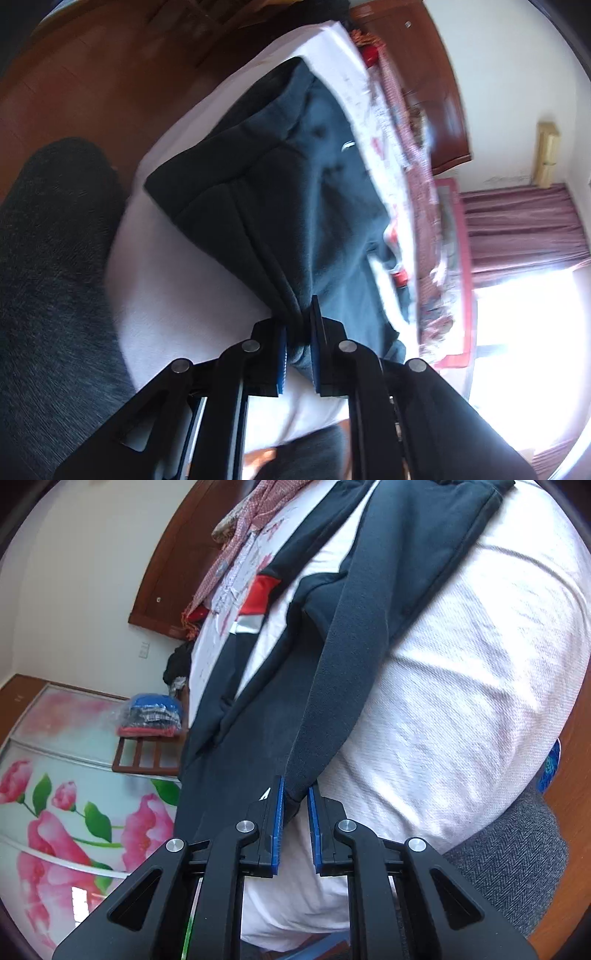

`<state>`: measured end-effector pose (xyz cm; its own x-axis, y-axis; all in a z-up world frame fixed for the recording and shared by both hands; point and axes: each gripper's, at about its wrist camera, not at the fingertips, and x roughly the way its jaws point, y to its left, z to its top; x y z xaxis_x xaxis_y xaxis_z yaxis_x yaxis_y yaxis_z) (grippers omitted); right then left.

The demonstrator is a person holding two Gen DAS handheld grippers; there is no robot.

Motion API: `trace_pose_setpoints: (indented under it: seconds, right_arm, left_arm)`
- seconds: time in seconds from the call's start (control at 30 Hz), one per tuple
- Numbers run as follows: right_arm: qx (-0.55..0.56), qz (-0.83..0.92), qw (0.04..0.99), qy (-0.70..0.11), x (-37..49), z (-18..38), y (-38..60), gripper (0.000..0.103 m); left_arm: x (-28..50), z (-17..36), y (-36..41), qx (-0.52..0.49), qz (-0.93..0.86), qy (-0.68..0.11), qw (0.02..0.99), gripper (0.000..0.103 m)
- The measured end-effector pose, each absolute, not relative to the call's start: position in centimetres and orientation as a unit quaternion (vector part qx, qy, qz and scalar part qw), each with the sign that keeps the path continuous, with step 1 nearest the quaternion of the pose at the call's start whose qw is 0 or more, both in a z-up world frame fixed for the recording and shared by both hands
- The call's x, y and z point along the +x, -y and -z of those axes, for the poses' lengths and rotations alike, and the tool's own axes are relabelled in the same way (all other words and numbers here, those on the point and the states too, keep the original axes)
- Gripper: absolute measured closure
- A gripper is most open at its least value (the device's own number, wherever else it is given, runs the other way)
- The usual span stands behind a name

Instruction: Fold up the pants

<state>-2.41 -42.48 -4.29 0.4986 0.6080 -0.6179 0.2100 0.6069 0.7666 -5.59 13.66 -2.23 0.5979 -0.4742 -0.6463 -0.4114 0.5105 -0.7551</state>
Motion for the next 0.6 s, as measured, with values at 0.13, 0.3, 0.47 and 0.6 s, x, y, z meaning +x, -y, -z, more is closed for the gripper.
trace_pose_setpoints:
  seconds: [0.13,0.3,0.47,0.6]
  right_arm:
    - [0.46,-0.12,0.763,-0.439,-4.0,4.2,45.3,0.061]
    - [0.498,0.015,0.785,-0.369,-4.0,3.1,53.7,0.061]
    - [0.503,0.092,0.791,-0.335,-0.5,2.7,59.3,0.061]
    - [0.525,0.137,0.771,-0.334,2.2,3.7,61.2,0.061]
  left_arm:
    - [-5.4,1.6,-13.7,-0.467,-0.019,-0.458,0.756,0.077]
    - [-6.3,-4.0,-12.2,-0.355,-0.041,-0.405,0.841,0.012]
    - [-4.6,-7.1,-6.7,-0.246,0.051,-0.407,0.878,0.002]
    - [-5.9,-7.5,-2.3,-0.177,0.137,-0.422,0.879,0.002]
